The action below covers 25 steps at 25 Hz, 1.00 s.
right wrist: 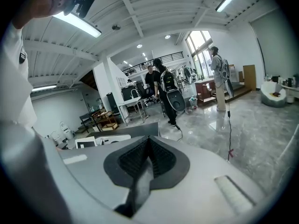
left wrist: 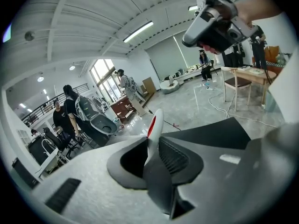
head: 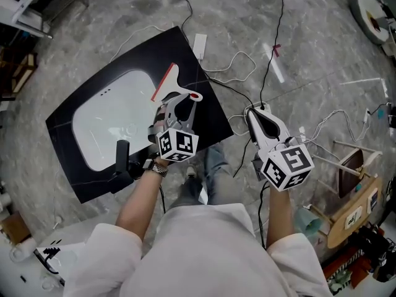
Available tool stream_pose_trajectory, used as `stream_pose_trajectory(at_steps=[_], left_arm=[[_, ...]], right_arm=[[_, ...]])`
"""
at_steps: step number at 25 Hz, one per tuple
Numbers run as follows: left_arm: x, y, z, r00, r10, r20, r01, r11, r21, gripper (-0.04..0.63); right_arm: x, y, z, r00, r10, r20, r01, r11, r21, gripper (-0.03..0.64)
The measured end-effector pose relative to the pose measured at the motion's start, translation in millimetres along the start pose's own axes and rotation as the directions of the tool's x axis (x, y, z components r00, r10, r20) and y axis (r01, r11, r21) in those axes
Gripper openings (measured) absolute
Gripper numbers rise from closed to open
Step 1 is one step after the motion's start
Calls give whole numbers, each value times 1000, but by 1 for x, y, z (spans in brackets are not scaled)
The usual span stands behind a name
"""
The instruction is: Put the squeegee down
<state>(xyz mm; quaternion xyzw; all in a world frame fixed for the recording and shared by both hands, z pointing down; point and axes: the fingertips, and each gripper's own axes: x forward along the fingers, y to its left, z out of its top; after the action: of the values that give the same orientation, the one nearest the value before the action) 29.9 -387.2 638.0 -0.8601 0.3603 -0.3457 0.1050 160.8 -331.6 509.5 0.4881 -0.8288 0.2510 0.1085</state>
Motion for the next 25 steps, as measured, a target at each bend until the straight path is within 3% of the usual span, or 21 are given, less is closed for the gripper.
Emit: stream_pose_trajectory(at_steps=[11, 15, 25], left_arm=[[14, -26, -12, 996, -67, -53, 72, 993, 92, 86], [20, -37, -18, 990, -119, -75, 125, 989, 84, 99], [26, -48, -20, 981, -172, -94, 178, 982, 63, 110]], right_arm=[[-5, -8, -7, 999, -52, -10, 52, 999, 2, 6], [-9, -12, -11, 997, -71, -9, 71, 997, 9, 6], [-17, -19, -12, 995, -99, -4, 99, 995, 10, 6]])
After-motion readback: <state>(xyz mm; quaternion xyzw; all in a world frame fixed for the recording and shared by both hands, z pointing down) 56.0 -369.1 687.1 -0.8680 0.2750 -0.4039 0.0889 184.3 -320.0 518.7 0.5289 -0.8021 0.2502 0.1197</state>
